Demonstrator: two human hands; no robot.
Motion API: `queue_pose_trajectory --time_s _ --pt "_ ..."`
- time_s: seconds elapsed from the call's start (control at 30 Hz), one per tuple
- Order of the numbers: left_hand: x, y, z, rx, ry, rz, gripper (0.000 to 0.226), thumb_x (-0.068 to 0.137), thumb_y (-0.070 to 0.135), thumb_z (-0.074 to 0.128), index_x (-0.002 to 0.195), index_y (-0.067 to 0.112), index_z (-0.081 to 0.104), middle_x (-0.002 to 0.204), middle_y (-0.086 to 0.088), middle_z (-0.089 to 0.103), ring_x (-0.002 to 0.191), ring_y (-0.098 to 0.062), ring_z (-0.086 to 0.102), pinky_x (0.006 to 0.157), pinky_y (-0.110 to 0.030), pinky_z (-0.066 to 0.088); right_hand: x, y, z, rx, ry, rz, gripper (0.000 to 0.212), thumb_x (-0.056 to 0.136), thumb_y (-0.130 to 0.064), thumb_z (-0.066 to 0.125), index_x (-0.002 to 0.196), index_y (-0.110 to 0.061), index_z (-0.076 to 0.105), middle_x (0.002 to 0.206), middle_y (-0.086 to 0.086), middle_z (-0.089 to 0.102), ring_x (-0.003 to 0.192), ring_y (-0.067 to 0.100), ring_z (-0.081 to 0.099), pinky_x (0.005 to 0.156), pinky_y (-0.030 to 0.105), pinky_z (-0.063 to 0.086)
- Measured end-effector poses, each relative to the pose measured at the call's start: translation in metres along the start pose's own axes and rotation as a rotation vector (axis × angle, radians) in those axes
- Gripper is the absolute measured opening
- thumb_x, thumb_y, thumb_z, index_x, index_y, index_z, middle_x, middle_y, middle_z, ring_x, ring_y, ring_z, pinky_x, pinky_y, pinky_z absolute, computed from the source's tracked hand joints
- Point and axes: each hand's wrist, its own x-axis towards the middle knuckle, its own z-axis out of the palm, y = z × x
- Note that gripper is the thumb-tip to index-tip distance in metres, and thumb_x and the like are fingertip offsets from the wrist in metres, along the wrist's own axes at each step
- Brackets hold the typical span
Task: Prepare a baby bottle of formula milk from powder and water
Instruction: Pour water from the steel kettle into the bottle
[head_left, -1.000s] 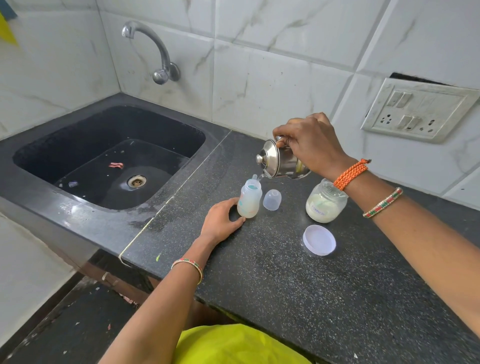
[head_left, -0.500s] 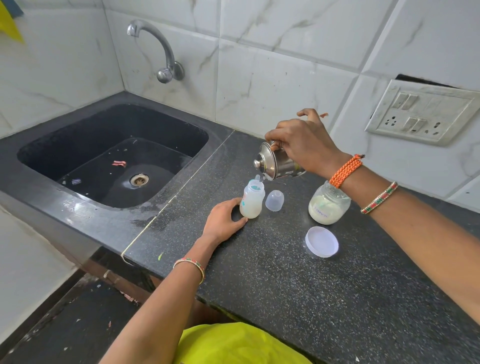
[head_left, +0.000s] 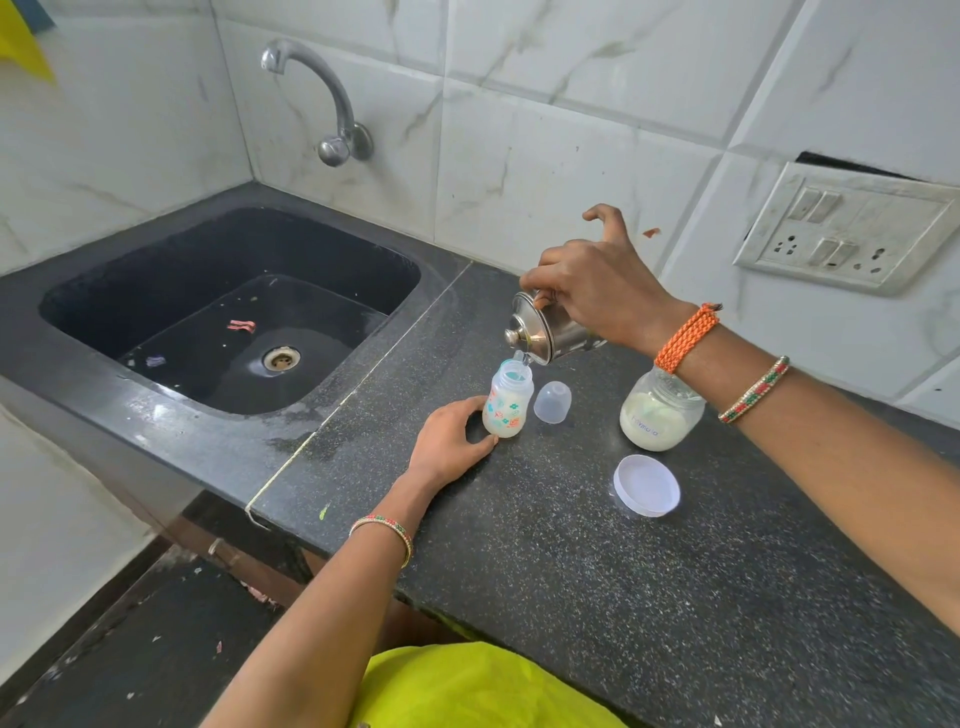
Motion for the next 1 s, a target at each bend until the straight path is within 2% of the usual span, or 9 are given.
queue_pose_trajectory --time_s 0.57,1.0 --pt "0.0008 -0.0021 0.0010 0.006 -0.007 -0.004 0.055 0.077 0.033 0.071 0.129 0.026 0.052 0.128 0.005 0.061 0.115 -0.011 0.055 0.092 -0.022 0.035 0.0083 -0.0072 -0.0005 -0.171 -0.017 -0.159 0.015 0.094 -0.023 0.052 0.093 -0.026 0.067 0.078 -0.005 0.065 0.074 0.020 0.062 0.101 0.044 0.010" --pt "0.0010 -0.0022 0.0017 0.014 -0.004 0.004 0.055 0.077 0.032 0.070 0.129 0.025 0.053 0.128 0.005 0.061 0.116 -0.012 0.056 0.092 -0.023 0.035 0.0033 -0.0078 0.0017 -0.204 0.001 -0.265 0.016 0.092 -0.015 0.055 0.094 -0.026 0.067 0.076 -0.006 0.064 0.070 0.020 0.063 0.100 0.045 0.012"
